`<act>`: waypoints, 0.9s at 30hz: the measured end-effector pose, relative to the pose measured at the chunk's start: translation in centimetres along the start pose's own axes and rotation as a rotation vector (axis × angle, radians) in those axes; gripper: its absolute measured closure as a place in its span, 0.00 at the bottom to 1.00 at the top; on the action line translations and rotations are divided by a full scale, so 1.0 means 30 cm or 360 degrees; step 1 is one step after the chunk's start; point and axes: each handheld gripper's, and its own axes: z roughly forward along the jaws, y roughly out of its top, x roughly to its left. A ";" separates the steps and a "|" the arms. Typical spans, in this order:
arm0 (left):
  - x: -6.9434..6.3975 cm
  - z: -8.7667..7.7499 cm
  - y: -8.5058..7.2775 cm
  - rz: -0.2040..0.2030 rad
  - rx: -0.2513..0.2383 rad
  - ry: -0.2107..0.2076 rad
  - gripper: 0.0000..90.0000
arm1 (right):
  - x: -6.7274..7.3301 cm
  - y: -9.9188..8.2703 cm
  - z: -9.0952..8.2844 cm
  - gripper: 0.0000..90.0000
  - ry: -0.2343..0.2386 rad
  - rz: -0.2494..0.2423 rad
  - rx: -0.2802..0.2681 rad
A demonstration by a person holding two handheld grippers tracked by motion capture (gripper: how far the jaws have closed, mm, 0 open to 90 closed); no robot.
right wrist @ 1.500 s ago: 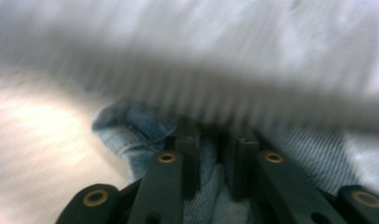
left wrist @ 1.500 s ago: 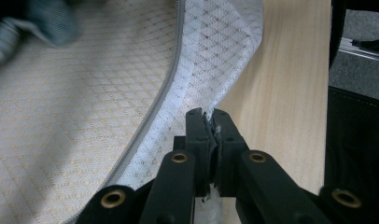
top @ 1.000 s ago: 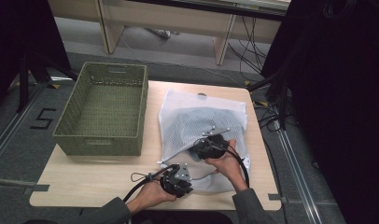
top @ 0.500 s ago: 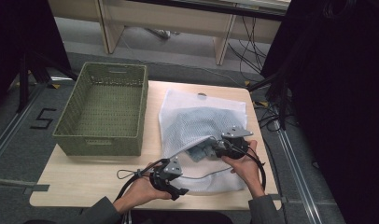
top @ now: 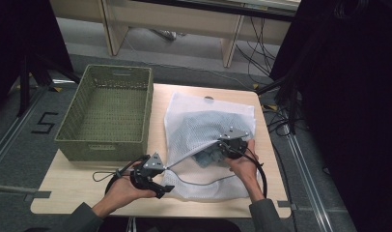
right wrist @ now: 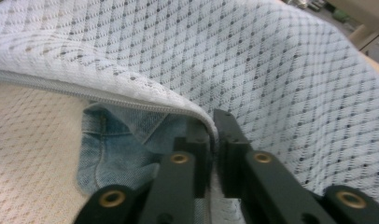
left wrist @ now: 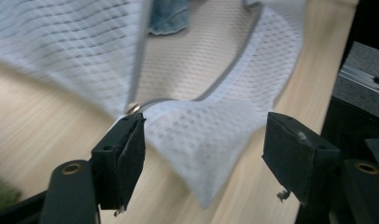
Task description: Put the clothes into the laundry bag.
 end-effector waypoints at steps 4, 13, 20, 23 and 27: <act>0.018 -0.010 -0.009 -0.0010 -0.0003 0.0019 0.31 | 0.011 0.011 -0.058 0.99 -0.0007 -0.0004 -0.0051; 0.028 -0.018 -0.016 -0.0039 0.0005 0.0033 0.31 | 0.083 -0.007 -0.198 0.99 0.0045 -0.0065 -0.0109; 0.030 -0.019 -0.019 -0.0016 0.0023 0.0038 0.31 | 0.159 -0.098 -0.135 0.99 0.0137 -0.0212 0.0167; 0.026 -0.016 -0.019 -0.0004 0.0029 0.0031 0.31 | 0.170 -0.123 -0.090 0.95 0.0145 -0.0204 0.0291; 0.033 -0.020 -0.020 -0.0012 0.0035 0.0032 0.31 | 0.148 -0.118 -0.106 0.78 0.0118 -0.0154 0.0191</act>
